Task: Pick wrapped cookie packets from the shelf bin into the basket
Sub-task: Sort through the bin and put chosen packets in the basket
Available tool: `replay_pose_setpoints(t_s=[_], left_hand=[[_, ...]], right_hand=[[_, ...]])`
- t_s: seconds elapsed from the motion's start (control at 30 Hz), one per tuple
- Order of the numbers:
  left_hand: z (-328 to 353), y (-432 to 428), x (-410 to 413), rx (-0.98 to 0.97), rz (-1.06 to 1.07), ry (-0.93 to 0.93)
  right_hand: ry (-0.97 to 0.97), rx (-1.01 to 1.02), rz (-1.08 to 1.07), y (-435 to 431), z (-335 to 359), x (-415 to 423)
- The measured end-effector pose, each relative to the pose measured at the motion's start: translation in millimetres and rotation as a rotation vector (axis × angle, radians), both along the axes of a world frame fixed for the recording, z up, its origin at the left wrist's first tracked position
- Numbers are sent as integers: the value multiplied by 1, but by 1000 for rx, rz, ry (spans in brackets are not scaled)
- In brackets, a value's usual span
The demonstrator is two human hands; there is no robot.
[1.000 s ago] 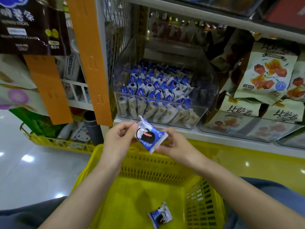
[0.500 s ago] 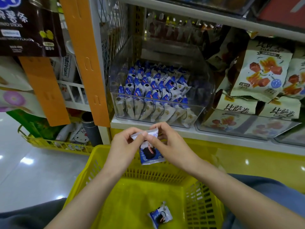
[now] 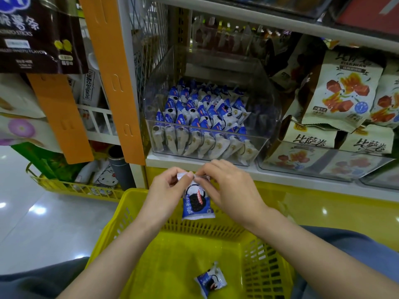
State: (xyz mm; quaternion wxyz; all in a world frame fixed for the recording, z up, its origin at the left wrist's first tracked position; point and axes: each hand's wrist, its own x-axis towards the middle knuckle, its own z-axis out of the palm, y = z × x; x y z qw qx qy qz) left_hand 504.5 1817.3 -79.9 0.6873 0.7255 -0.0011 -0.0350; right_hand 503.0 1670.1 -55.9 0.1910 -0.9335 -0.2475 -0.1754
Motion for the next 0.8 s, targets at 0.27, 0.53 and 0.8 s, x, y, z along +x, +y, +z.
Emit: replay_pose_setpoints(t_s=[0.27,0.53,0.8], left_hand=[[-6,5,5,189,147,174],[9,8,5,-400,59,352],[17,5,0,-320,120,241]], right_hand=[[166,485,-142,-5,0,9],[17,-8,188,-2,-3,-2],[565,543,-122,6,2,1]])
